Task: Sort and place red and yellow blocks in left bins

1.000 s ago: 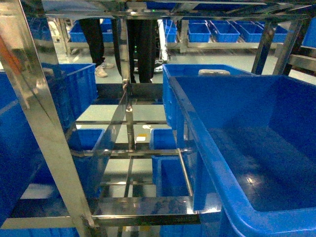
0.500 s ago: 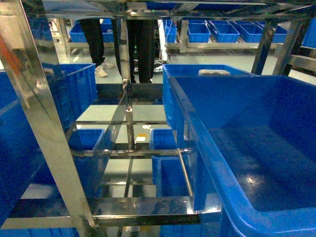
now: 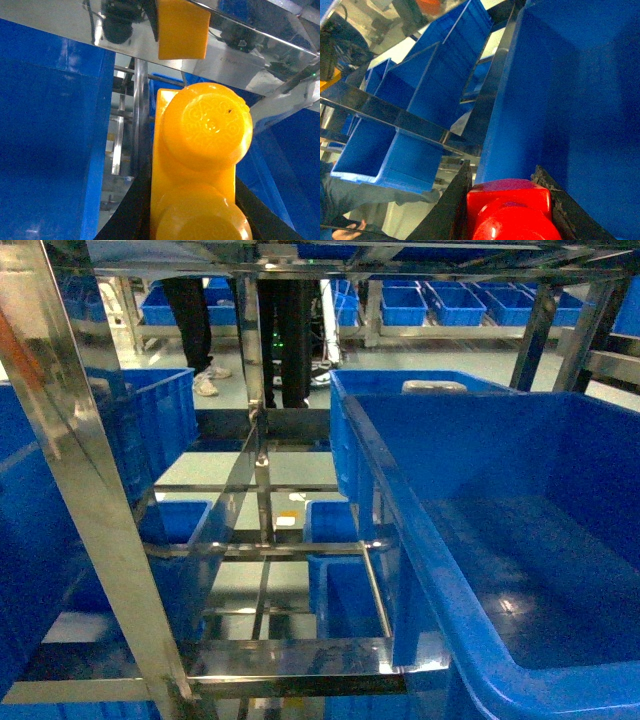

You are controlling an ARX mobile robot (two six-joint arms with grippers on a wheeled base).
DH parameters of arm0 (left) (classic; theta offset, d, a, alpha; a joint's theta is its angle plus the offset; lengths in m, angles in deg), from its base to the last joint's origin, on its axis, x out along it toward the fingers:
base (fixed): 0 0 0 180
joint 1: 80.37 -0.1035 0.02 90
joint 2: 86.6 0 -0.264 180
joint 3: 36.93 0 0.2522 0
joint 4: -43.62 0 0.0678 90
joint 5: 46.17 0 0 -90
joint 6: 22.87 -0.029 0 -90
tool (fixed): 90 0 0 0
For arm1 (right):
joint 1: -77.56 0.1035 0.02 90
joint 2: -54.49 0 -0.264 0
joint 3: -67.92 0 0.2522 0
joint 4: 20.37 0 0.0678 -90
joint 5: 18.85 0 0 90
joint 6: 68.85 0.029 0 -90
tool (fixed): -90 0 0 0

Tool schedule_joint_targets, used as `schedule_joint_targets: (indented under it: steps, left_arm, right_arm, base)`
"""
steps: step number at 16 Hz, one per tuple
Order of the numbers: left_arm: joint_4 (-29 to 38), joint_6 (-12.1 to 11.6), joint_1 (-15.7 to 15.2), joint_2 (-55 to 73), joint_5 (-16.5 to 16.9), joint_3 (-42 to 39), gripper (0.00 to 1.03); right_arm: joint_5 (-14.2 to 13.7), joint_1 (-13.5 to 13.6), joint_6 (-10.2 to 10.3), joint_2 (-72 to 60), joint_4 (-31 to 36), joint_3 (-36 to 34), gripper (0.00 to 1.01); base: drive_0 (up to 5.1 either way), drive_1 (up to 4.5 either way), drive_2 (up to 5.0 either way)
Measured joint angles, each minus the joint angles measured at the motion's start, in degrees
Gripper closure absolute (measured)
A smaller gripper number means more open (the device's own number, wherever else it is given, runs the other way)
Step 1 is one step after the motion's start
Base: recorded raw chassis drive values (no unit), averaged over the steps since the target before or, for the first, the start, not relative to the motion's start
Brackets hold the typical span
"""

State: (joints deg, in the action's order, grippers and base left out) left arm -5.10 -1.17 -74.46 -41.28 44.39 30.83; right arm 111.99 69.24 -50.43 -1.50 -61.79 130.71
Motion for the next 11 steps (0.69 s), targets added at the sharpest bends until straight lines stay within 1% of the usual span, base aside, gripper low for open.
schedule_joint_targets:
  steps: [1, 2, 3, 4, 5, 7, 11]
  left_arm:
    - [-0.04, 0.00, 0.00, 0.02, -0.04, 0.00, 0.77]
    - [0.00, 0.00, 0.00, 0.00, -0.04, 0.00, 0.77]
    - [0.00, 0.00, 0.00, 0.00, -0.04, 0.00, 0.77]
    - [0.00, 0.00, 0.00, 0.00, -0.04, 0.00, 0.77]
    - [0.00, 0.00, 0.00, 0.00, -0.02, 0.00, 0.77]
    - [0.00, 0.00, 0.00, 0.00, -0.02, 0.00, 0.77]
    - [-0.02, 0.00, 0.00, 0.00, -0.02, 0.00, 0.77]
  right_arm:
    - [0.11, 0.00, -0.07, -0.28, -0.46, -0.81, 0.72]
    - [-0.63, 0.13, -0.74, -0.59, 0.22, -2.47, 0.72]
    - [-2.36, 0.94, -1.81, -1.16, 1.51, -3.89, 0.72]
    - [-4.70, 2.43, -3.02, -2.89, 3.78, -5.90, 0.72]
    - [-6.01, 2.95, -3.52, -4.09, 4.76, -7.21, 0.72]
    - [-8.39, 3.65, -5.03, -7.76, 9.42, -8.52, 0.72]
    - [-12.35, 5.75, -6.71, -15.12, 19.28, -10.38, 0.72]
  base:
    - [0.0, 0.00, 0.0]
    - [0.0, 0.00, 0.0]
    - [0.0, 0.00, 0.0]
    - [0.0, 0.00, 0.0]
    - [0.0, 0.00, 0.0]
    - [0.0, 0.00, 0.0]
    - [0.0, 0.00, 0.0]
